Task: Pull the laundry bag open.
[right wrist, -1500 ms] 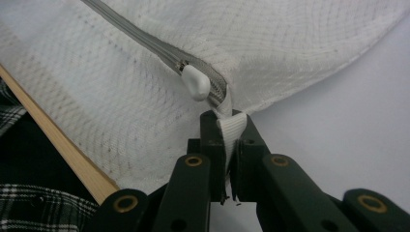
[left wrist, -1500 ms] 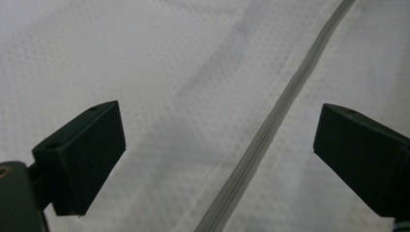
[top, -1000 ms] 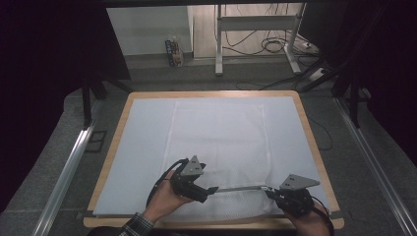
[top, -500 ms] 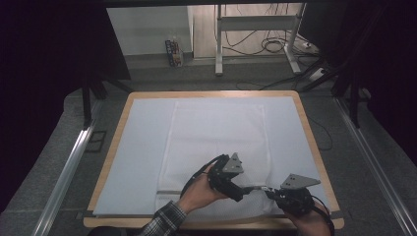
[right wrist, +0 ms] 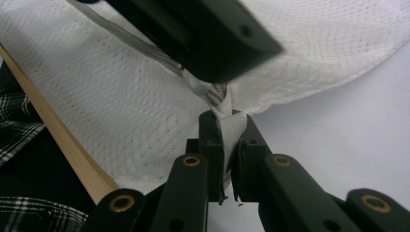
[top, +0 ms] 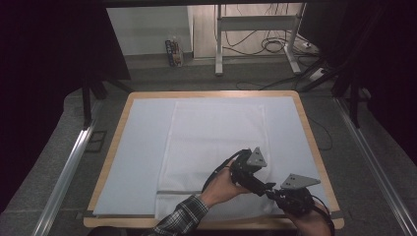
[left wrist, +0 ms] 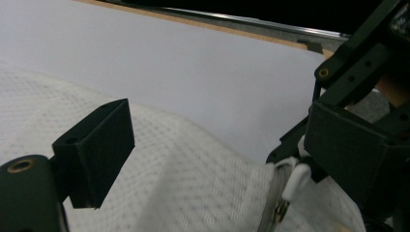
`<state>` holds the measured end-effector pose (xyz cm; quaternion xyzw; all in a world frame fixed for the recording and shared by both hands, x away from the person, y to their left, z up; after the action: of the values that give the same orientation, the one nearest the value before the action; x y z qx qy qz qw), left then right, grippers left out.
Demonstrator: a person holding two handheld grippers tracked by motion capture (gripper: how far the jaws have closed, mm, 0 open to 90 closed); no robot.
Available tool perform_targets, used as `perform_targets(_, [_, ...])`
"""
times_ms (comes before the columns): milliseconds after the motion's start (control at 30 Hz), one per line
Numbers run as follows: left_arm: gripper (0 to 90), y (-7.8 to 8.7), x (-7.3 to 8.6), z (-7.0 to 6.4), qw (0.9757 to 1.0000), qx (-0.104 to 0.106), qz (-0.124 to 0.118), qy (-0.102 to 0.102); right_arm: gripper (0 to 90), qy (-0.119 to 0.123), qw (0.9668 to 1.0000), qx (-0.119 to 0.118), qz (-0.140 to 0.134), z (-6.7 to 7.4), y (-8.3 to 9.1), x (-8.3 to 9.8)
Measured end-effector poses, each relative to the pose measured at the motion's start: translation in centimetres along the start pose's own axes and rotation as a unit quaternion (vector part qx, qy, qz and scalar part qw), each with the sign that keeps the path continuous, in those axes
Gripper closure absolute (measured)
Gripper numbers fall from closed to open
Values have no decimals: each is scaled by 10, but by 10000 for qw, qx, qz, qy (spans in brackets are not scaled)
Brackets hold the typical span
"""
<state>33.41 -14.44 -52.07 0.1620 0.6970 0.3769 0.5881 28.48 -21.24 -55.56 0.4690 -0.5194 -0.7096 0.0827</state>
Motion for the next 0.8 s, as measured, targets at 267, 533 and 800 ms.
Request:
perform_targets(267, [107, -2, 11, 6, 9995, -55, 281, -127, 829, -1, 10000, -24, 26, 0, -1, 1])
perform_targets(533, [108, 9, 23, 12, 9997, -50, 255, 2, 828, -25, 10000, -24, 46, -2, -2, 2])
perform_targets(800, [110, 6, 8, 4, 9997, 40, 221, -80, 827, -43, 10000, -32, 47, -2, -1, 2])
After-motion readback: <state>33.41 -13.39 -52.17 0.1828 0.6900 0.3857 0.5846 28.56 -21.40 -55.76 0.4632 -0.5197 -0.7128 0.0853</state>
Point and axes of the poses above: each handheld gripper's, and its own axes: y roughly backward along the jaws, x roughly out of its underside, z roughly to its left, the point moved 9 cm from there along -y, roughly forward along the jaws, and after that the axes turned 10 degrees about z, right-handed, at the moved point
